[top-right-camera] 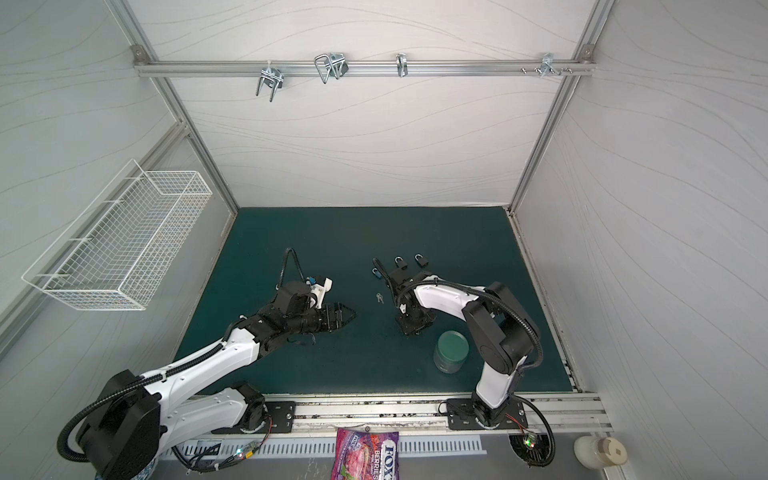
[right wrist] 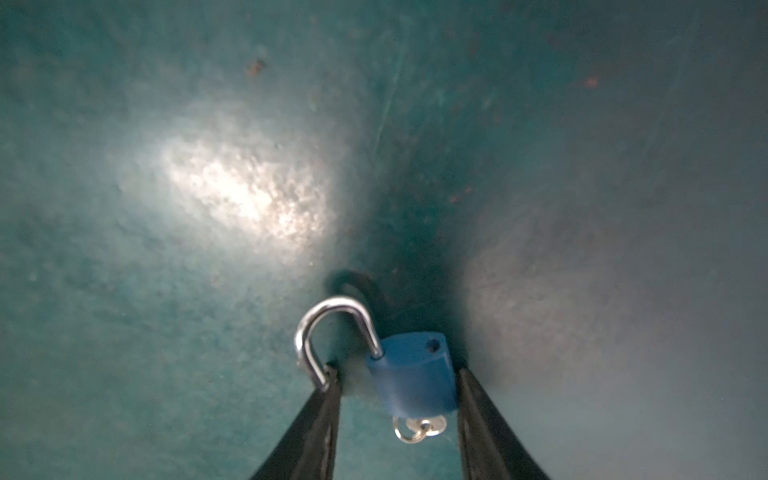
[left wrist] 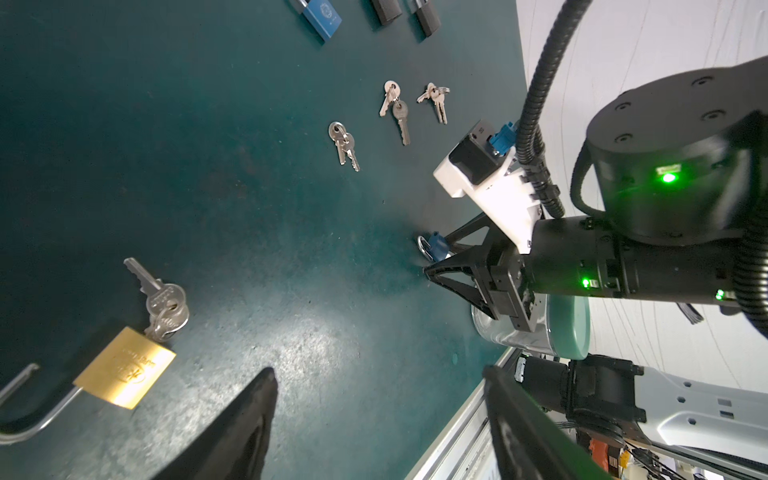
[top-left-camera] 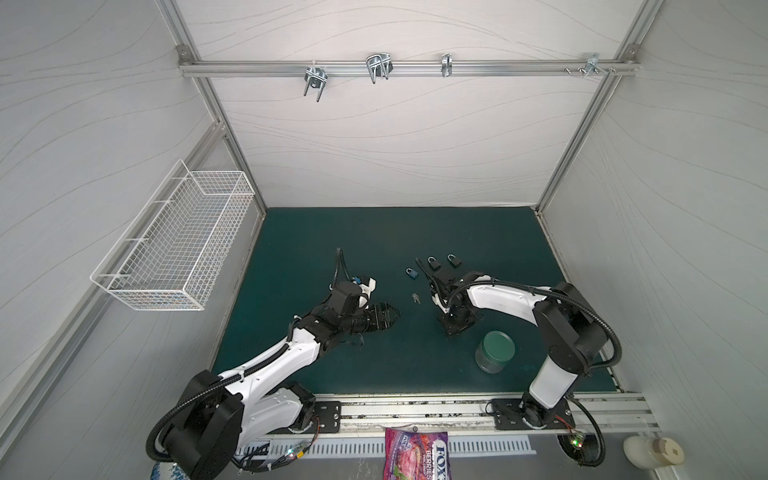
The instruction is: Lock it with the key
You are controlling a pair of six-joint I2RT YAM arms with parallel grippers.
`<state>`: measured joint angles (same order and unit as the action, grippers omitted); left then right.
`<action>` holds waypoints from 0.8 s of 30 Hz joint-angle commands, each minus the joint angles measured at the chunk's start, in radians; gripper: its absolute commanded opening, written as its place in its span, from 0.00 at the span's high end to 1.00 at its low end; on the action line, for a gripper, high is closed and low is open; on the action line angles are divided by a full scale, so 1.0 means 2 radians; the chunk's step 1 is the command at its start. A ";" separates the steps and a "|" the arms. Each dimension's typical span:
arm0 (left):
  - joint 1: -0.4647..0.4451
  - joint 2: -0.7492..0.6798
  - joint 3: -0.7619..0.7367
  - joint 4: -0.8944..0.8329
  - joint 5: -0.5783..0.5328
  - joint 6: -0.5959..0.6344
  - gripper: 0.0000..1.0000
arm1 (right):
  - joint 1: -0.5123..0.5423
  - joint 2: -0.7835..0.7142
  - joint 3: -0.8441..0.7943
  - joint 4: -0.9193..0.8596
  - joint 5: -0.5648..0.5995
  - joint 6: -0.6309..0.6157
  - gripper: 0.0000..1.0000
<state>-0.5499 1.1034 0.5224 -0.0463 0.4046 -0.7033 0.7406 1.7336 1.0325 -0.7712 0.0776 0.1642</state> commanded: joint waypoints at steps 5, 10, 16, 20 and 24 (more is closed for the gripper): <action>0.004 -0.005 0.031 0.004 0.004 0.008 0.22 | 0.004 0.017 0.000 0.014 0.010 -0.002 0.65; 0.004 -0.018 0.029 -0.003 -0.002 0.002 0.22 | 0.007 -0.009 -0.011 0.019 0.016 -0.001 0.74; 0.005 -0.040 0.026 -0.018 -0.012 0.000 0.22 | 0.007 -0.059 -0.027 0.023 0.021 -0.003 0.79; 0.006 -0.042 0.026 -0.018 -0.008 -0.002 0.22 | 0.006 -0.094 -0.034 0.024 0.029 0.002 0.81; 0.008 -0.039 0.034 -0.009 0.011 -0.010 0.21 | 0.007 -0.143 -0.047 0.041 0.015 0.003 0.82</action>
<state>-0.5419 1.0302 0.5419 -0.0818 0.4015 -0.7094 0.7494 1.5200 0.9550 -0.7132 0.1181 0.1661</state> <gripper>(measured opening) 0.789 0.260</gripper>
